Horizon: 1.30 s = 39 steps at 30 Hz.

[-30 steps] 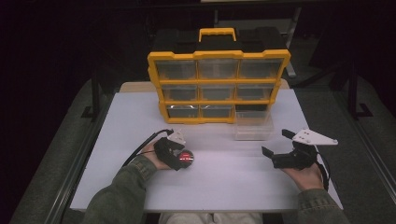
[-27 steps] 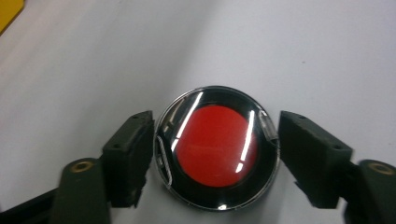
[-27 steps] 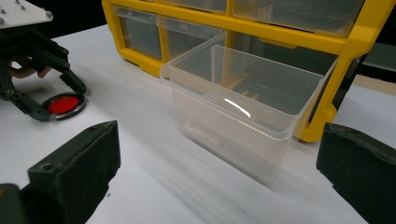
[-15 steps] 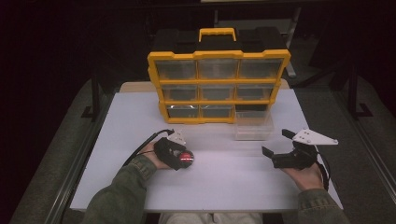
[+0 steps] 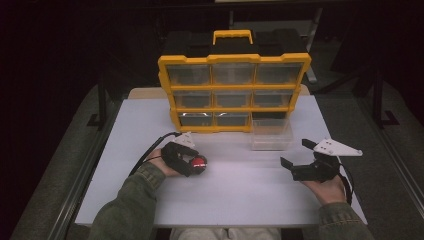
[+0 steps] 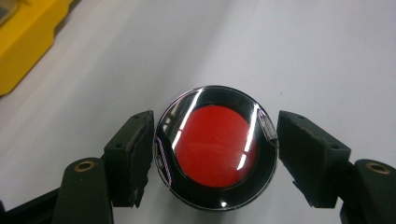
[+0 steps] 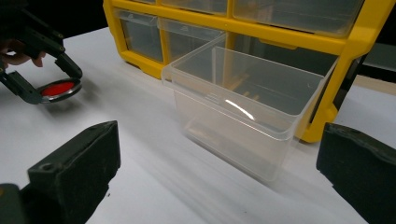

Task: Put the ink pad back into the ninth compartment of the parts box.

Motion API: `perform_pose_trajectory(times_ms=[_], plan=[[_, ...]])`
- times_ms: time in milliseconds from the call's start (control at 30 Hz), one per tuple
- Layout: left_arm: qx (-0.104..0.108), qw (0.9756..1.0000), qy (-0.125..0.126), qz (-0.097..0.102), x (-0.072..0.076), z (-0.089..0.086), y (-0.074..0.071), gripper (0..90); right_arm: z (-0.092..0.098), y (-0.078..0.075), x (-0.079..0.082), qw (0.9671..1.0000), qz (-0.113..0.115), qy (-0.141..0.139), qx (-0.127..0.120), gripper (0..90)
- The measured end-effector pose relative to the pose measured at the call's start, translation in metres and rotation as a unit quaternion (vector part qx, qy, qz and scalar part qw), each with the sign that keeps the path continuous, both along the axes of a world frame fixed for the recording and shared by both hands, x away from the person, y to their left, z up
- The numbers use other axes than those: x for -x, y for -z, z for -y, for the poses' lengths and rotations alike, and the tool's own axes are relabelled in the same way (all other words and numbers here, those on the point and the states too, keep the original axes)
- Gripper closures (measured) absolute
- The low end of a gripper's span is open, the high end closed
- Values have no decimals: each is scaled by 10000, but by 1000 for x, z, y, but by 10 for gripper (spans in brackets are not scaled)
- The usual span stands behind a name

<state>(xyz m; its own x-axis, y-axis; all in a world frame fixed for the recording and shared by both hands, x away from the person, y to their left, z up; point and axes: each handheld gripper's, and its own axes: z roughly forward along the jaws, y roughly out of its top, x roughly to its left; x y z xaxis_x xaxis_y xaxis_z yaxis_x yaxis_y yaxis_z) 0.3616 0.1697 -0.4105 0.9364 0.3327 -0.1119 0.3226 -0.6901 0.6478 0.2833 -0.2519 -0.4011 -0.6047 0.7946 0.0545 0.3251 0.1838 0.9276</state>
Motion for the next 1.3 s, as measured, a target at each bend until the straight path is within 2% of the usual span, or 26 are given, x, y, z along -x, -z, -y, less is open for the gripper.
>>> perform_pose_trajectory(times_ms=[167, 300, 467, 667, 967, 1100, 1300], plan=[[45, 10000, 64, -20, 2, 3, -6, 297, 0, 0, 0, 10000, 2, 10, 4, 0], [58, 9999, 113, 56, 1, 6, -13, 297, 0, 0, 0, 10000, 14, 6, 5, 0], [131, 9998, 150, -5, -4, 9, -21, 296, 0, 0, 0, 10000, 19, 14, -2, 0], [52, 9998, 169, 78, -6, 15, -32, 296, 0, -1, 1, 10000, 44, 0, -8, 0], [1, 9995, 167, 252, -8, 20, -56, 296, 3, -2, 1, 9999, 47, 19, -118, 0], [-4, 9993, 214, 303, -11, 24, -67, 297, 3, -2, 2, 9999, 59, 32, -143, 0], [-131, 9987, 357, 340, -15, 34, -78, 296, 3, -2, 2, 9999, 62, 21, -151, 0]])
